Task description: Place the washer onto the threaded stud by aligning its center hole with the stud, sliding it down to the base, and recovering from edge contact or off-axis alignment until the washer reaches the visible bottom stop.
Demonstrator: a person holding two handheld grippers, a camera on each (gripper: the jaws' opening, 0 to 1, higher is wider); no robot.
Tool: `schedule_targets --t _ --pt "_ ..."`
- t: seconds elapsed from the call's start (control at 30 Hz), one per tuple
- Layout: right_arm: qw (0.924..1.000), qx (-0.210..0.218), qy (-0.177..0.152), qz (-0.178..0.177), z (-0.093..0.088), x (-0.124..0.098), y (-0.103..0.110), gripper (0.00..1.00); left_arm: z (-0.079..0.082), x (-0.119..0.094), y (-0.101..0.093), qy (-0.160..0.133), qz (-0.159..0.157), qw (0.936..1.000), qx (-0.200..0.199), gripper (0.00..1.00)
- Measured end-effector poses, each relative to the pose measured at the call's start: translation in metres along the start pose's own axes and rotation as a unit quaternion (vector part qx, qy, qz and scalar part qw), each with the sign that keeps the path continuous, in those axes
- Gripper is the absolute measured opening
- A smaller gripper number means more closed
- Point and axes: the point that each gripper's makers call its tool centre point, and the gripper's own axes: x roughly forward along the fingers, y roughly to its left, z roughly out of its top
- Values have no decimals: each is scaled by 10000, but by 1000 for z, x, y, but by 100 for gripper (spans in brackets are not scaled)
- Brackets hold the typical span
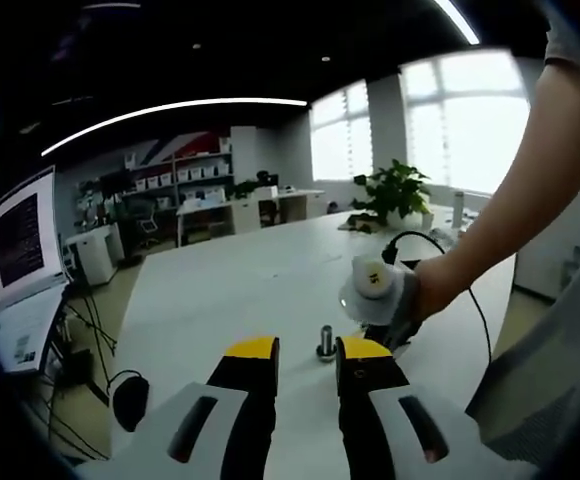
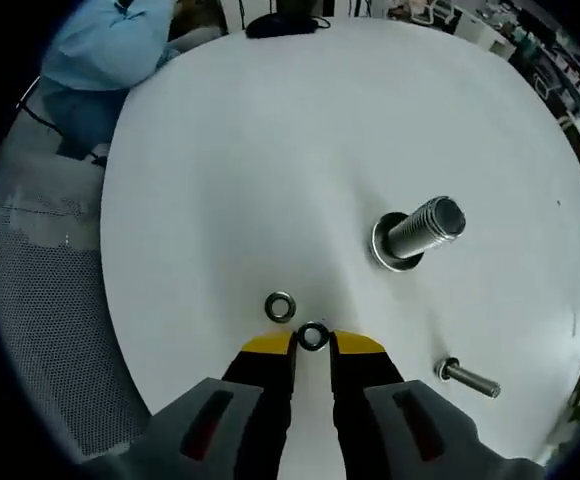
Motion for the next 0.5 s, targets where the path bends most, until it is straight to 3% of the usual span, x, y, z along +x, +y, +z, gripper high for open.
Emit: schedule_targets --t 0.2,0.5 --pt "9987 -216 457 -20 0 1 -2 15 -1 0 1 12 20 10000 5 21" --pt "9982 -219 515 -219 -1 2 1 15 0 -1 3 7 66 10000 9 21"
